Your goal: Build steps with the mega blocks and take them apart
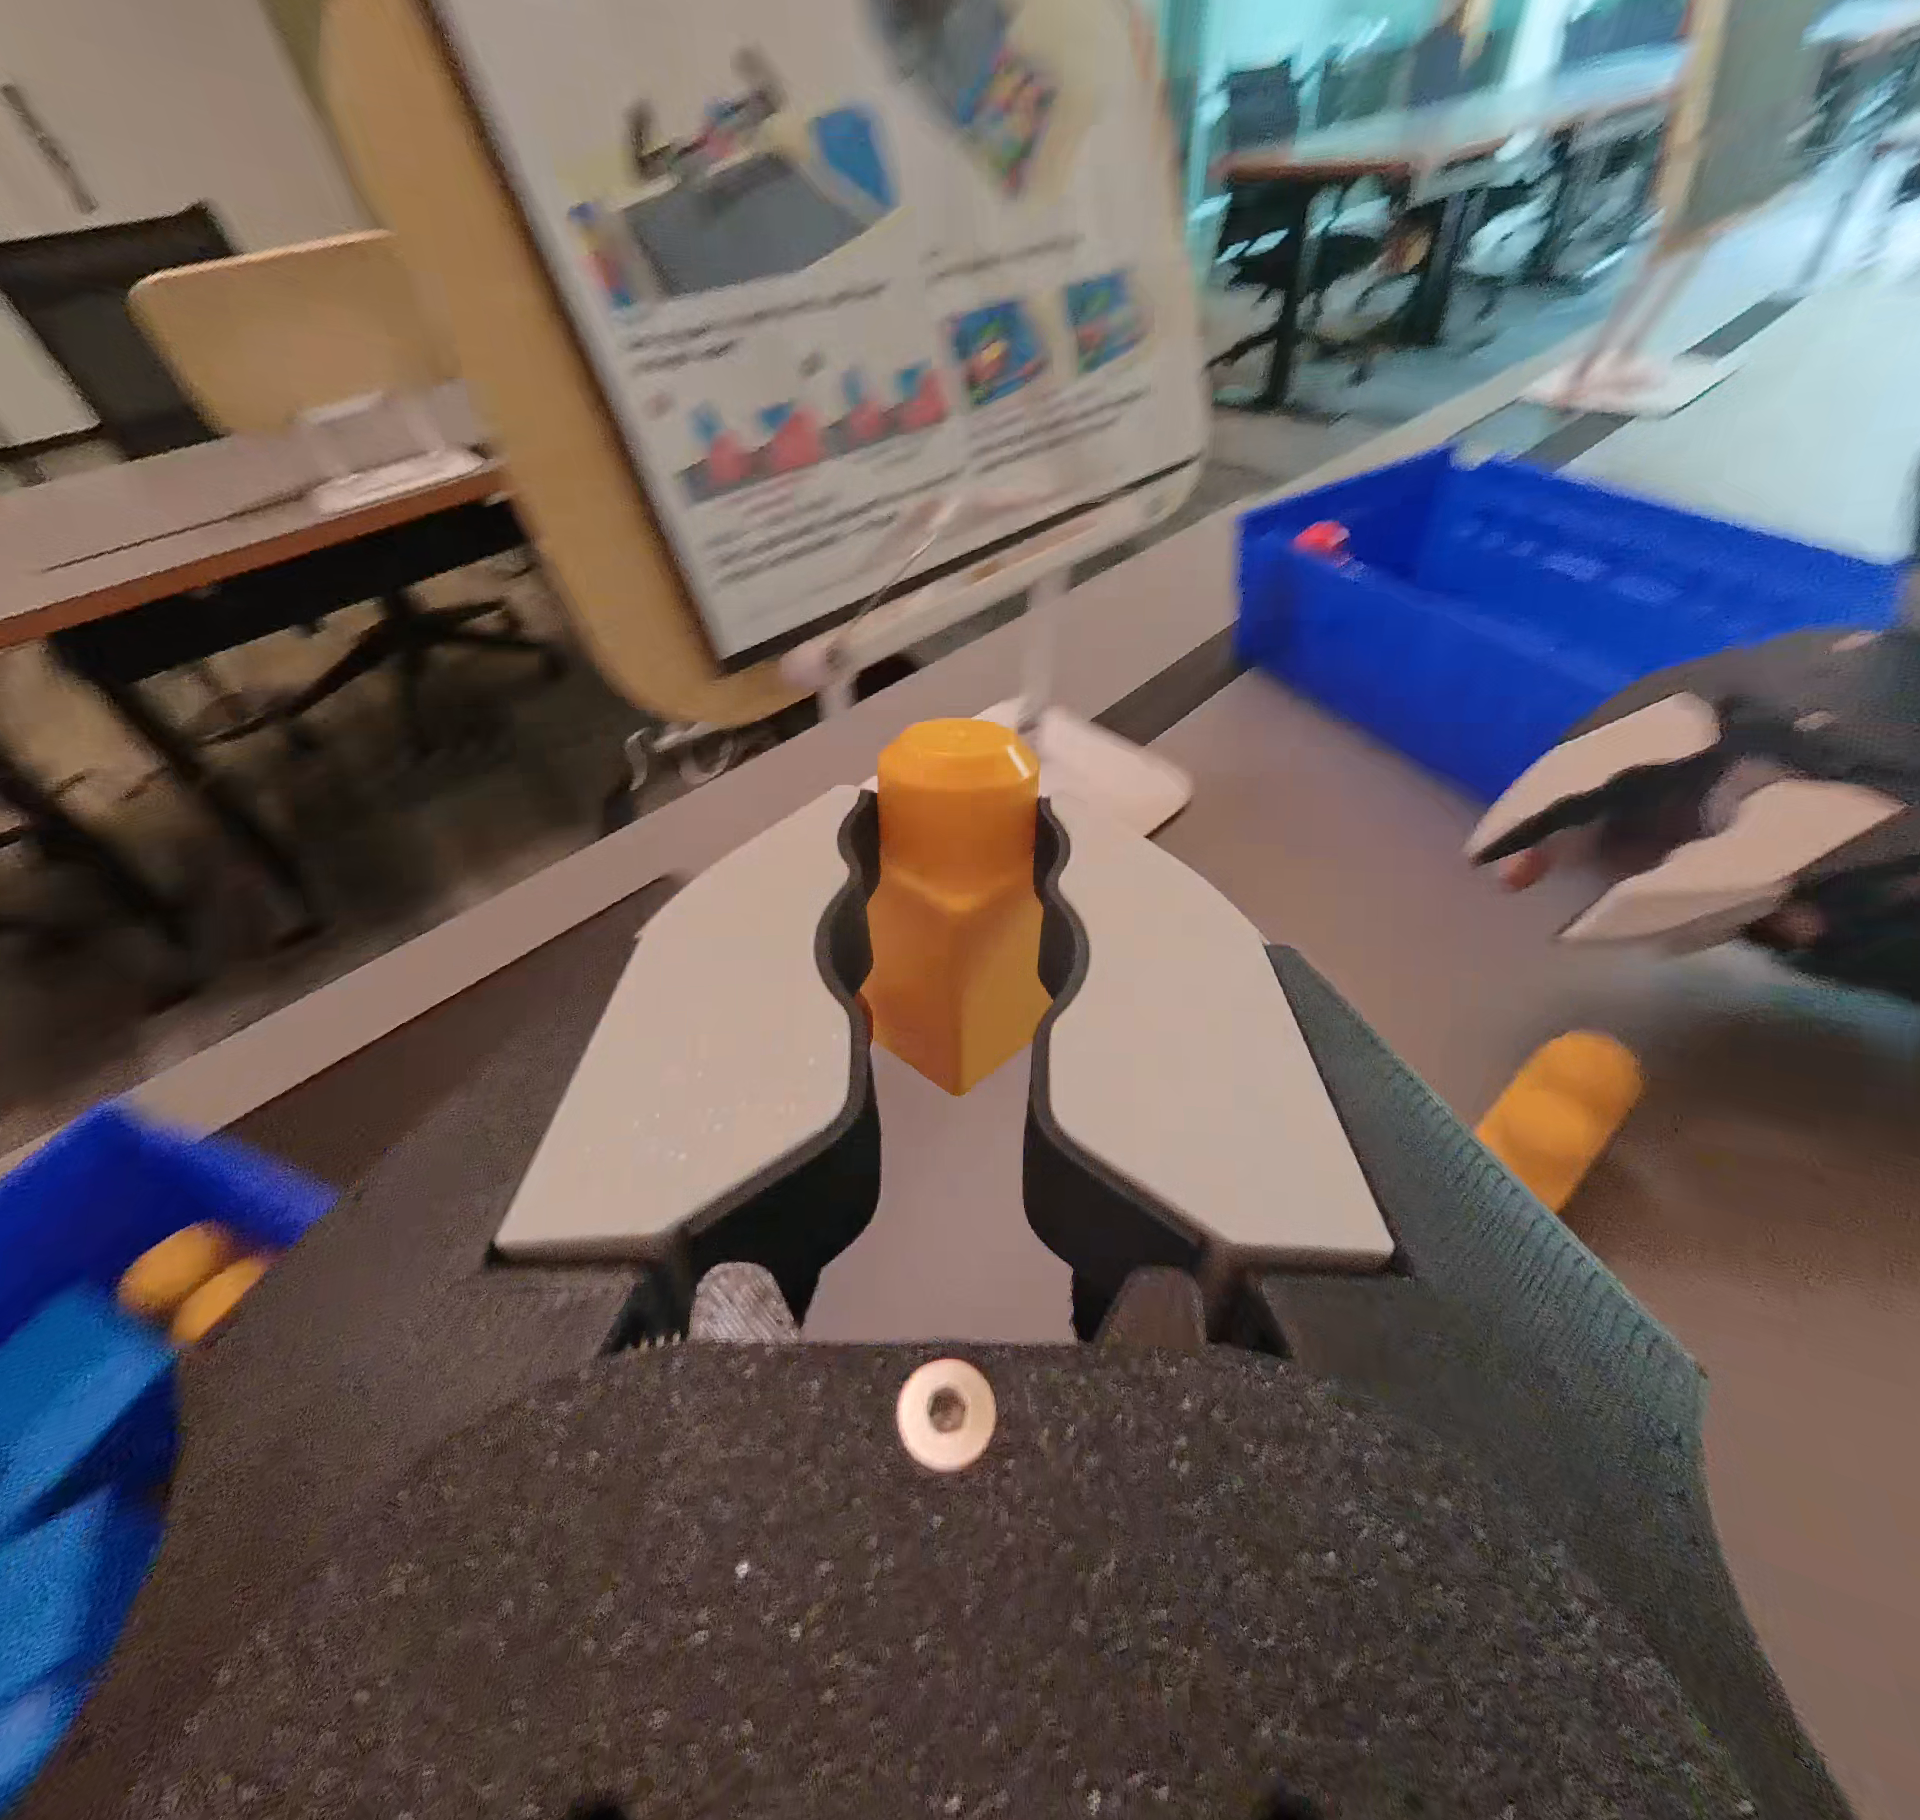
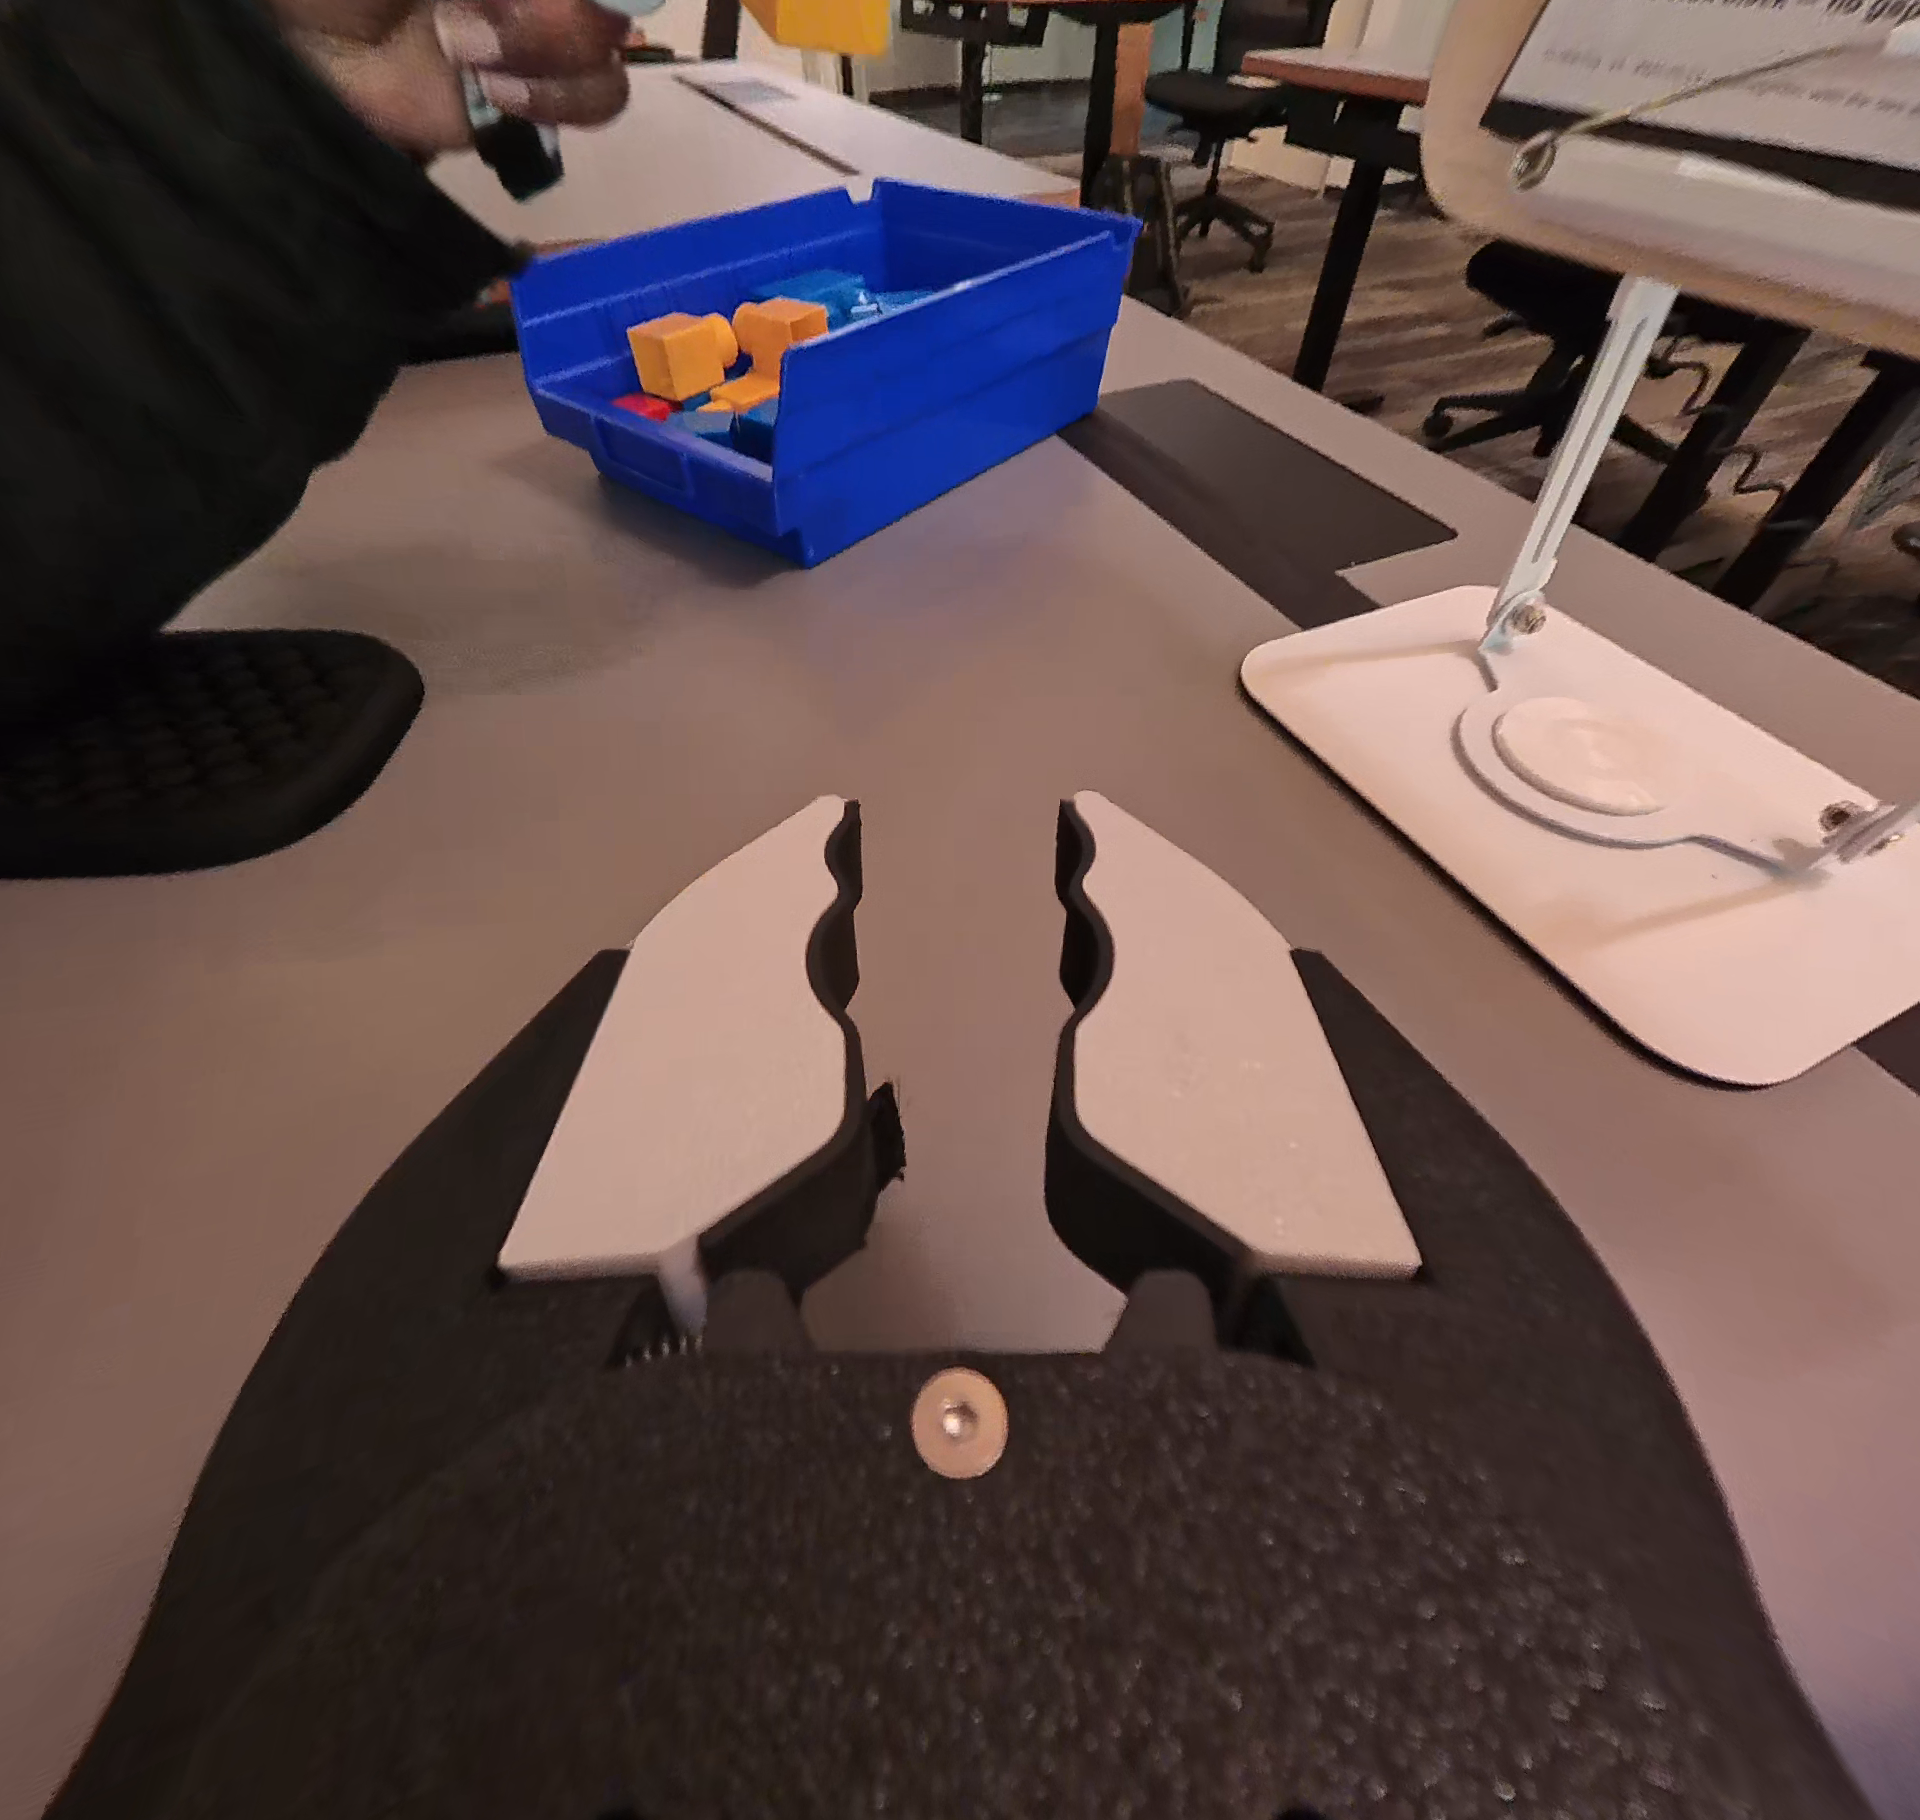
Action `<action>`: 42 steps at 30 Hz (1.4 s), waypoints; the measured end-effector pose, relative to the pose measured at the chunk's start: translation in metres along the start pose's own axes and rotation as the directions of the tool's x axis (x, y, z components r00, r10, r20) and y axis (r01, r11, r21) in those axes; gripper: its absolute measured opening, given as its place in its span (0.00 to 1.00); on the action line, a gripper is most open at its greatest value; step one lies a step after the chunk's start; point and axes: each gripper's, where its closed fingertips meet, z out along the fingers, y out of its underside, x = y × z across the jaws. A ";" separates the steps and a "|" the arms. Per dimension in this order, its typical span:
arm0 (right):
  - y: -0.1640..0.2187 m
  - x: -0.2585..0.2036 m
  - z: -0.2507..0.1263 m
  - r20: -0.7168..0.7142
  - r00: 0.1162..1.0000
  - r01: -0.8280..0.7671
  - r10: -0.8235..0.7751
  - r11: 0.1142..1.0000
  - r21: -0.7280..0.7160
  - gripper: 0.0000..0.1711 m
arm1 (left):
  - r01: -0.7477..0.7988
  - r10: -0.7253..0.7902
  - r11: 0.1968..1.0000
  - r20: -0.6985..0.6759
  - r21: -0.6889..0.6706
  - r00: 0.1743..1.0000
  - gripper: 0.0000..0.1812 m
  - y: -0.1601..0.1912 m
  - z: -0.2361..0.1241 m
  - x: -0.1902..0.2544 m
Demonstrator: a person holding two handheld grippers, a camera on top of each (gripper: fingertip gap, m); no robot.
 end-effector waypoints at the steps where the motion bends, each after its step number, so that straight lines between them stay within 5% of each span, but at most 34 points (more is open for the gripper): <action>1: -0.004 0.000 0.000 -0.008 1.000 -0.002 0.002 1.000 0.013 0.21 | 0.010 -0.008 1.000 -0.051 0.026 0.999 0.16 -0.004 0.011 0.019; 8: -0.022 0.001 -0.006 -0.038 0.999 -0.034 0.036 0.997 0.069 0.31 | -0.029 0.039 0.999 -0.280 0.039 0.959 0.16 0.026 0.079 0.140; 14: -0.014 -0.001 -0.003 -0.030 1.000 0.003 -0.003 1.000 0.012 0.36 | -0.007 0.022 0.999 -0.392 0.038 0.920 0.16 0.050 0.095 0.195; 18: -0.014 -0.004 -0.003 -0.028 0.999 0.038 -0.037 0.999 0.010 0.34 | -0.028 0.044 0.999 -0.418 0.044 0.908 0.16 0.056 0.096 0.207; 22: -0.011 -0.007 -0.005 -0.010 0.995 0.097 -0.097 0.995 0.008 0.22 | -0.026 0.039 0.999 -0.477 0.033 0.878 0.16 0.056 0.092 0.210; 26: -0.005 -0.008 -0.008 0.032 0.995 0.095 -0.095 0.995 -0.008 0.22 | -0.053 0.022 0.998 -0.607 -0.032 0.794 0.30 0.059 0.075 0.206; 35: -0.005 -0.001 -0.018 0.055 0.997 0.059 -0.059 0.998 0.007 0.22 | -0.302 -0.044 0.898 -0.749 -0.319 0.661 0.42 0.168 0.062 0.199; 42: -0.008 0.001 -0.020 0.046 0.997 0.056 -0.057 0.998 0.018 0.22 | -0.454 0.054 0.839 -0.785 -0.299 0.617 0.42 0.194 0.065 0.225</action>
